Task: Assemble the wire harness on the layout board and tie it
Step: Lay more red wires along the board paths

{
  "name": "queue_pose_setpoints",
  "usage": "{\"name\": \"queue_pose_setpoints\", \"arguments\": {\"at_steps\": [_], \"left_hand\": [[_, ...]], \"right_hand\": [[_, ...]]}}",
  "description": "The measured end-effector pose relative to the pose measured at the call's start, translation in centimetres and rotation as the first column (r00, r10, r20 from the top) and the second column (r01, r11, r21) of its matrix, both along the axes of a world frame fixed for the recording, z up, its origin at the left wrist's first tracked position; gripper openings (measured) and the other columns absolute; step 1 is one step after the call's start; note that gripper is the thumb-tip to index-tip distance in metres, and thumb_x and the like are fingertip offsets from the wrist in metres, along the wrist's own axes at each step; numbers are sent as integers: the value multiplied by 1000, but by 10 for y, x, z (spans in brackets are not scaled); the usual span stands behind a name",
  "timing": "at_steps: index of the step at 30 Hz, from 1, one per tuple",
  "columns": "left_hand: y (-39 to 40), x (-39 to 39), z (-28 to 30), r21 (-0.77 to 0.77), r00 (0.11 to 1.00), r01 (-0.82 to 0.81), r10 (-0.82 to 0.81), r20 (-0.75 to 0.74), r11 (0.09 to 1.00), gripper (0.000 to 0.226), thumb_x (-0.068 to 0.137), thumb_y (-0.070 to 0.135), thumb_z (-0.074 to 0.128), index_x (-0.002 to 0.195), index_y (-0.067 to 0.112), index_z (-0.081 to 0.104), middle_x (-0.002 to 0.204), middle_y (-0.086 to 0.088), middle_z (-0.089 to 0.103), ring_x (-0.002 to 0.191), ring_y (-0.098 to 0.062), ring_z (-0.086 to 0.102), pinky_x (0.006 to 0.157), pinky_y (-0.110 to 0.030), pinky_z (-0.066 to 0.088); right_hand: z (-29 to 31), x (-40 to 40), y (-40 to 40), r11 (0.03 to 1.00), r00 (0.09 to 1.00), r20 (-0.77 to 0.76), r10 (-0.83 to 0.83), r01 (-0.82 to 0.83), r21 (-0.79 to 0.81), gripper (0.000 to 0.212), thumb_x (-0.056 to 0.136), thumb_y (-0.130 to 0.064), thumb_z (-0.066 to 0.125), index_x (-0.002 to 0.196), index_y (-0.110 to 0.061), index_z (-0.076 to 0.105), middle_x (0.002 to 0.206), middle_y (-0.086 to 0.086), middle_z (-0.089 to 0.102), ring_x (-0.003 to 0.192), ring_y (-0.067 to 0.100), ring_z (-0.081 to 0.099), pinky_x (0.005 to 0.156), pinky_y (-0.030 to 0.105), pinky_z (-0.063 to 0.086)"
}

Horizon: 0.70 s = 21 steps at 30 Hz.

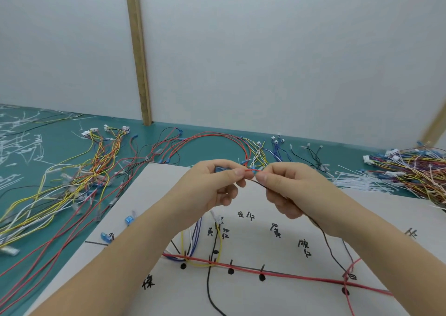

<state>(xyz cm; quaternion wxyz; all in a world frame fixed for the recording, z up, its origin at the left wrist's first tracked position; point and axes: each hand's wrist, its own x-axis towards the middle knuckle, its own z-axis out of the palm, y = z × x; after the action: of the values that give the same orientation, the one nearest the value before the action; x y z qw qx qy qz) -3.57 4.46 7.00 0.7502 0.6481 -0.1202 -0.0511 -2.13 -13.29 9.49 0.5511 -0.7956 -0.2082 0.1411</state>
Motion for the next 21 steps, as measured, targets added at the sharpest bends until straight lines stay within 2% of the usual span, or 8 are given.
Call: {"name": "queue_pose_setpoints", "arguments": {"at_steps": [3,6,9,12,14,16,17,21], "left_hand": [[4,-4,4,151,999,-48,47,13,987,17,81,11,63,70,17,73,59,5,59,49,-7,44,45,-15,34],[18,-17,6,297,997,-71,60,46,952,11,79,13,68,74,22,73,62,6,64,47,-5,44,45,-14,35],[38,-41,0,312,998,-69,60,36,948,11,71,19,63,74,28,69,64,1,67,46,-5,44,44,-13,36],[57,-67,-10,325,995,-88,98,-15,941,12,69,19,61,73,27,67,63,-1,66,45,-7,42,43,-13,35],[68,-80,-18,349,990,-114,138,-43,930,9,69,16,61,73,18,68,63,-3,66,45,-7,42,43,-13,35],[80,-90,-24,385,984,-131,167,-60,913,9,78,8,64,75,14,70,64,-4,66,45,-7,44,44,-14,36],[85,-94,-27,402,982,-138,178,-65,905,18,83,1,62,75,14,71,65,-5,67,46,-7,44,44,-14,37],[99,-104,-35,454,971,-157,221,-90,877,36,85,-8,53,73,18,74,67,-6,70,47,-6,47,45,-12,39]], "right_hand": [[-2,2,0,996,994,103,-36,44,-73,22,81,-31,66,64,-21,56,46,-8,44,38,7,35,38,15,27],[-2,-6,4,995,989,146,23,-9,-101,13,78,-28,68,72,-25,56,43,-9,44,38,5,36,38,13,28],[-5,-22,16,985,968,197,158,-139,-103,17,80,-24,66,81,-36,55,46,-8,45,41,3,40,42,11,34],[-14,-37,39,945,925,236,299,-252,-208,17,84,-22,62,79,-38,63,48,-10,46,46,2,43,51,15,39],[-21,-42,54,922,926,182,330,-275,-272,16,86,-24,59,79,-36,66,48,-10,48,47,4,45,51,23,41],[-28,-47,66,898,930,74,359,-323,-299,16,88,-25,56,81,-35,66,47,-11,52,41,2,43,44,18,38],[-31,-49,69,885,926,29,377,-351,-305,16,89,-26,55,82,-36,65,47,-11,54,39,3,41,41,16,37],[-42,-55,81,851,906,-19,423,-404,-335,14,89,-26,56,87,-37,64,49,-12,57,42,6,43,41,13,39]]}}
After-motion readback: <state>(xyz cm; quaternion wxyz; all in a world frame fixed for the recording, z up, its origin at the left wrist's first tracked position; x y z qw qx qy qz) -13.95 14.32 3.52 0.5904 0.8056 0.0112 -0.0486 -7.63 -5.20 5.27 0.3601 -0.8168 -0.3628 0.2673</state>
